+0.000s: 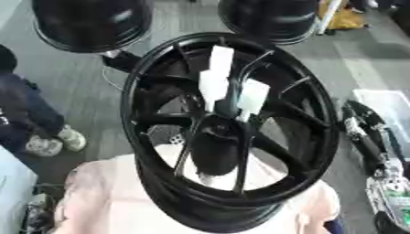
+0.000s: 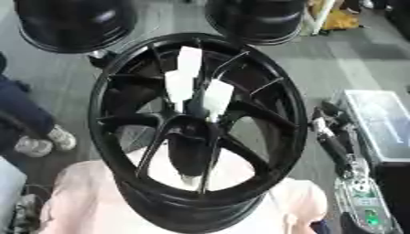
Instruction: Pull the pin out of the wheel hub.
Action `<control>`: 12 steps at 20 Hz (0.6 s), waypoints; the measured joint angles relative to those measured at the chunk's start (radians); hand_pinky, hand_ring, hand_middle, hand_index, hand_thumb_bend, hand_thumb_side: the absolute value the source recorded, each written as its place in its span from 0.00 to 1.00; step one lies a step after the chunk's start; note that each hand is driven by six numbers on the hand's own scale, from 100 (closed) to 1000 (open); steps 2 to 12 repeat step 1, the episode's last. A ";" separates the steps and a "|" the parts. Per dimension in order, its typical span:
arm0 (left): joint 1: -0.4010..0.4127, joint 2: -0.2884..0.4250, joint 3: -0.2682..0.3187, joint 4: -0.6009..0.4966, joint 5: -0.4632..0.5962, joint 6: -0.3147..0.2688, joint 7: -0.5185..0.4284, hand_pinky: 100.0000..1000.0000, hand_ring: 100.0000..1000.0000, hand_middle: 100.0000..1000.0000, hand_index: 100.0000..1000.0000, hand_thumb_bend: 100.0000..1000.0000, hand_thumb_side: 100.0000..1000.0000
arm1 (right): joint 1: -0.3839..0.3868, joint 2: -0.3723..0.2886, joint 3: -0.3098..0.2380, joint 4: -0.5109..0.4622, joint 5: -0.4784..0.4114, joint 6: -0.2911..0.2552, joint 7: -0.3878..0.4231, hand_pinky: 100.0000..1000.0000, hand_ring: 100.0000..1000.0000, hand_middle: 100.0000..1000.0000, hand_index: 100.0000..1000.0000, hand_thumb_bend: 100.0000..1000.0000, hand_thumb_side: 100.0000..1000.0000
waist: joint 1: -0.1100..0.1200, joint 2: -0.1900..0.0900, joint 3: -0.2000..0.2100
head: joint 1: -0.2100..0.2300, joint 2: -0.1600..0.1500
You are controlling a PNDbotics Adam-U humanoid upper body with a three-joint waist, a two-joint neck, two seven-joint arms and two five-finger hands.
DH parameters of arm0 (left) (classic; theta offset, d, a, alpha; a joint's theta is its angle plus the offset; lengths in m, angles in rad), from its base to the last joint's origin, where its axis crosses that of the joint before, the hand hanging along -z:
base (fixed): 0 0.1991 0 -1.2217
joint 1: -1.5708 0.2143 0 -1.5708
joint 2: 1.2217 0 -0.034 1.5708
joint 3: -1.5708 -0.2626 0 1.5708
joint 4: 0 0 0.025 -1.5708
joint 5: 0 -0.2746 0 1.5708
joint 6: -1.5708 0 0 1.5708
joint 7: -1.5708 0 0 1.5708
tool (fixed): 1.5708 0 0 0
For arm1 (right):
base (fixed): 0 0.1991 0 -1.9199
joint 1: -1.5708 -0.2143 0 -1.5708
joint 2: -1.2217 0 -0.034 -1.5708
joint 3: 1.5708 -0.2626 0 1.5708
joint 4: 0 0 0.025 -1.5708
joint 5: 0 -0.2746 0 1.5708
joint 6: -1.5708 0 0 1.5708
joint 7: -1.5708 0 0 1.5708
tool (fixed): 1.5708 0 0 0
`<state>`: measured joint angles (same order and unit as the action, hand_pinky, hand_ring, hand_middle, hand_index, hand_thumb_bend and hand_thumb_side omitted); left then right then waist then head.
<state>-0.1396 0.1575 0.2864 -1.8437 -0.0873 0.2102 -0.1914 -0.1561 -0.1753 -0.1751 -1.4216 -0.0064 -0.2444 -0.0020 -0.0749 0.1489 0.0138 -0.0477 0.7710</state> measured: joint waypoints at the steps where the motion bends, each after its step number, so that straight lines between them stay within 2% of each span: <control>1: 0.000 0.000 0.000 0.000 0.000 0.000 0.000 0.74 0.70 0.60 0.67 0.21 0.76 | 0.002 0.003 0.000 0.000 0.000 0.000 0.000 0.64 0.56 0.72 0.83 0.05 0.45 | 0.001 0.000 0.000 | 0.000 0.000; 12: 0.000 0.000 0.000 0.000 0.000 0.000 0.000 0.74 0.70 0.60 0.67 0.21 0.76 | 0.002 0.003 0.000 0.000 0.000 0.000 0.000 0.64 0.56 0.72 0.83 0.05 0.45 | 0.001 0.000 0.000 | 0.000 0.000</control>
